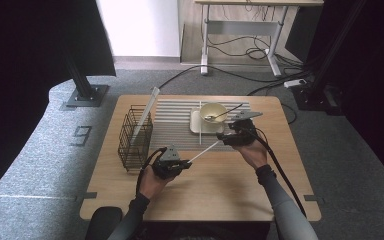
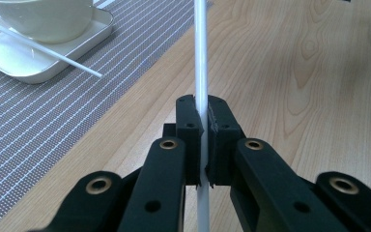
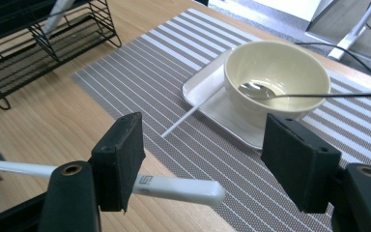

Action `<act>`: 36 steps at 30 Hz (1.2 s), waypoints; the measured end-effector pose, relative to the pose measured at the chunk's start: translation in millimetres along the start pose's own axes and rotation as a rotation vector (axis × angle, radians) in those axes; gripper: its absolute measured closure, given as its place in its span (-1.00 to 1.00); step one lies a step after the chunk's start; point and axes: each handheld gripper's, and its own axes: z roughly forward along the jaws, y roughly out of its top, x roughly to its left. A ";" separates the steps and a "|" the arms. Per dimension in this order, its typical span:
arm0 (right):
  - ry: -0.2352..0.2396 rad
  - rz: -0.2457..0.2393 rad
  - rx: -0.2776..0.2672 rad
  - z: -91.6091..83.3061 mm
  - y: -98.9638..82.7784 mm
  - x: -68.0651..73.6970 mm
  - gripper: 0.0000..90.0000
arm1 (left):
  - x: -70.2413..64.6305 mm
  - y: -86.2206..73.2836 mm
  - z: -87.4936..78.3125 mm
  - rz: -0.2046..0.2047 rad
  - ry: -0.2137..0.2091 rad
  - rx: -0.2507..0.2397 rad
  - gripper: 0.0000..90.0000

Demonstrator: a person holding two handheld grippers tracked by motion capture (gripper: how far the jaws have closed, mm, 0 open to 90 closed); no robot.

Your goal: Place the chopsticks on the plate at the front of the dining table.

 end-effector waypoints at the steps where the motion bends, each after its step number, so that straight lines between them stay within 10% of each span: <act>1: -0.003 0.004 0.003 1.6 -1.8 -1.7 -0.31 | -0.2 0.1 0.0 0.000 0.001 0.000 0.90; 19: -0.034 0.010 -0.006 -7.3 -10.7 -14.7 -0.37 | 4.6 -4.0 5.6 -0.057 0.041 0.074 0.90; 36: -0.028 0.009 0.059 -7.3 -73.7 -25.3 -0.86 | 14.7 -8.4 7.3 -0.143 0.119 0.141 0.90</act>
